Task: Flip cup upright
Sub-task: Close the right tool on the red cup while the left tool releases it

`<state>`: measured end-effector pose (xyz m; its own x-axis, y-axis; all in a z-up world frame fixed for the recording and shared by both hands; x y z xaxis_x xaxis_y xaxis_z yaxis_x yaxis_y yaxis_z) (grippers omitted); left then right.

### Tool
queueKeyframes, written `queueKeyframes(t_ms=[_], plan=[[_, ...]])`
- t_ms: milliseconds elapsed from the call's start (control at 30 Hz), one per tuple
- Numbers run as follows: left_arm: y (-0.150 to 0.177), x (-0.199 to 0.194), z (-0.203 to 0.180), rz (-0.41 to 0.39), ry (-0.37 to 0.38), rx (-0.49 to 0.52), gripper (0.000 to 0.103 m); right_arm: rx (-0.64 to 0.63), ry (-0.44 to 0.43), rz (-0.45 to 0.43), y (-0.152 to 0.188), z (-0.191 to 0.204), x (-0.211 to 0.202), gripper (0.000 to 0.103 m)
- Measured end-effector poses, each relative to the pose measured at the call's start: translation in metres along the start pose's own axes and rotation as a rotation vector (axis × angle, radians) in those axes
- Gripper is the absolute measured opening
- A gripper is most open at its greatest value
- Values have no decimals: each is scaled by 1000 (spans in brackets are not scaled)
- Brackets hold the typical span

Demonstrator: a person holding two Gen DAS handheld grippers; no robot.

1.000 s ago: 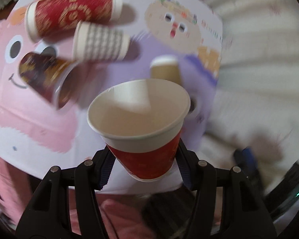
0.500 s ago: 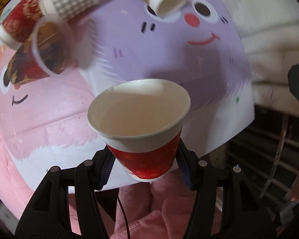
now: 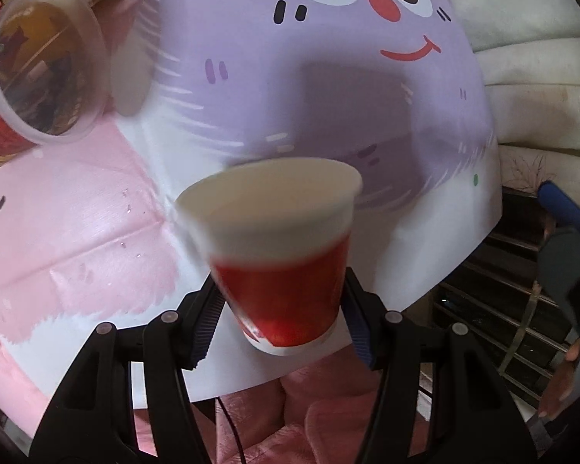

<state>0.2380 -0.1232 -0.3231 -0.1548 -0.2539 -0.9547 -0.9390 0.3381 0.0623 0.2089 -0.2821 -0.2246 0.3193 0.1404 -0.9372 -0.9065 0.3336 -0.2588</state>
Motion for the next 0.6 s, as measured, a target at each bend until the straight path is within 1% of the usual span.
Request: queueKeyframes(t_ms=[100, 167, 233, 300, 400, 467, 533, 567, 600], plan=[[1, 0, 9, 12, 27, -17, 57, 9, 5, 14, -3, 0, 7, 100], [3, 0, 14, 18, 31, -27, 64, 13, 6, 19, -6, 1, 10, 100], [4, -4, 18, 19, 43, -40, 69, 20, 7, 24, -9, 2, 13, 100], [6, -14, 20, 19, 66, -48, 72, 29, 0, 26, -12, 4, 12, 100], [15, -33, 26, 12, 66, -44, 75, 38, -24, 36, -17, 11, 13, 100], [19, -53, 31, -17, 50, -37, 75, 49, -43, 43, -19, 16, 14, 100], [26, -76, 40, -72, 14, -37, 75, 68, -77, 57, -21, 24, 18, 100], [30, -85, 43, -107, -8, -44, 75, 81, -98, 67, -22, 28, 20, 100], [36, -97, 52, -158, -44, -53, 75, 96, -124, 75, -22, 33, 23, 100]])
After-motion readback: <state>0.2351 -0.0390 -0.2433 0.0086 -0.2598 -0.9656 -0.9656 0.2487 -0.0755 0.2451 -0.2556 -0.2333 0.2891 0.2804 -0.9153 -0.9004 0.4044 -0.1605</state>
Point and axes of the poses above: each gripper's, at about its wrist camera, not at the fingertips, and x roughly the way its jaws point, z to its left, y to its underside, the point moved 3 cm from there along x, roughly the way its jaws point, and after that the axes turned 7 degrees about -z, right-handed, at the moved point
